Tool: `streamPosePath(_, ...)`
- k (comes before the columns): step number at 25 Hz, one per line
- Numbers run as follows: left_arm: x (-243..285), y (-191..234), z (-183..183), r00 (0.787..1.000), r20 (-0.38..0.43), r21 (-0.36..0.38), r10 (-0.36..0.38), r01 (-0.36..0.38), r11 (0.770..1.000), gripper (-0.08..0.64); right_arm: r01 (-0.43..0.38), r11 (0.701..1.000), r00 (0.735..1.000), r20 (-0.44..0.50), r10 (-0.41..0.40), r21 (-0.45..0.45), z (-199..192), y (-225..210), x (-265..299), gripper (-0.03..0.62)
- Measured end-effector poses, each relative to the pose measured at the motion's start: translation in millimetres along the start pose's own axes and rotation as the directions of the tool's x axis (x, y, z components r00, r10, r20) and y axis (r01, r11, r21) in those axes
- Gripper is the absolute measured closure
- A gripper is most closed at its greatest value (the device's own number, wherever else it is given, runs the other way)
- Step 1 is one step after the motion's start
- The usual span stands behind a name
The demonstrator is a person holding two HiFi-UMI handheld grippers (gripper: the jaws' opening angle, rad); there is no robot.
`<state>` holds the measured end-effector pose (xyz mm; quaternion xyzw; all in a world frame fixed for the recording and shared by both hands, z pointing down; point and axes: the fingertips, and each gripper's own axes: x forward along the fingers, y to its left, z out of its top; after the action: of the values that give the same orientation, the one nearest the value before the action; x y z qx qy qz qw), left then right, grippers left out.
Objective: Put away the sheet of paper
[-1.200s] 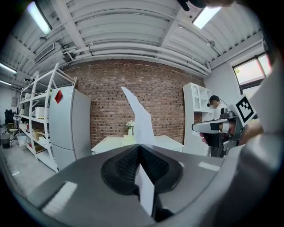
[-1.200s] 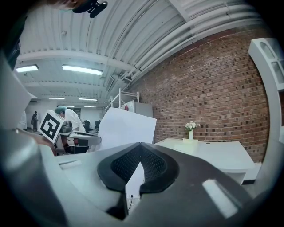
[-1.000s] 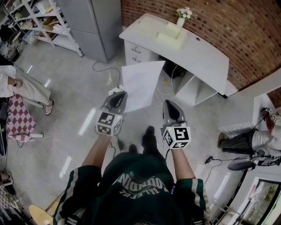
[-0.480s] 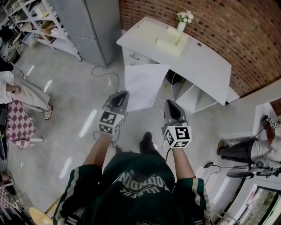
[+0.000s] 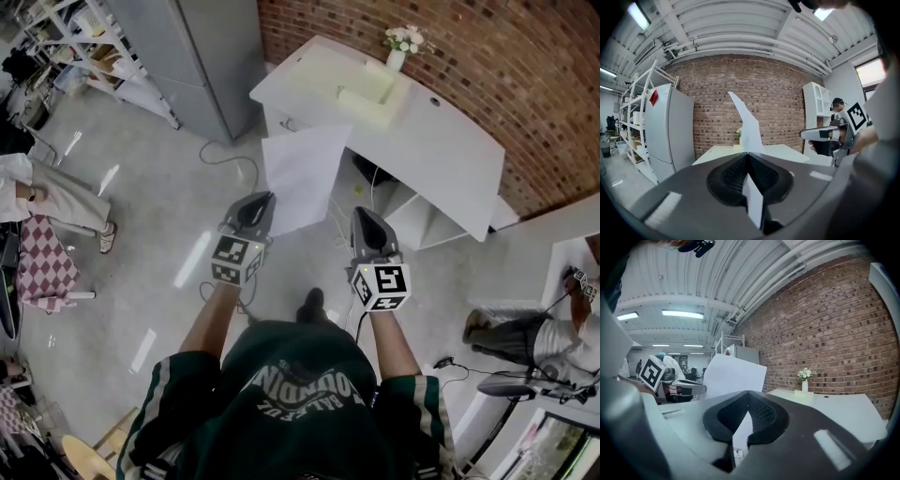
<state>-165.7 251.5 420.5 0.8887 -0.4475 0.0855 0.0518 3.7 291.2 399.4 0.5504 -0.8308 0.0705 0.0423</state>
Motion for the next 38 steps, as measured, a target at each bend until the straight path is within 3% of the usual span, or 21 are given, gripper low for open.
streamPosePath(18,65,-5,4,0.995,-0.041,0.007,0.094,-0.094,0.996,0.548,-0.09,0.996,0.996,-0.021,0.09,0.021,-1,-68,38,0.592)
streamPosePath(38,152,30,15,0.999,-0.023,-0.006,0.048,-0.048,0.999,0.548,-0.055,0.998,0.998,-0.035,0.055,0.015,0,-115,104,0.592)
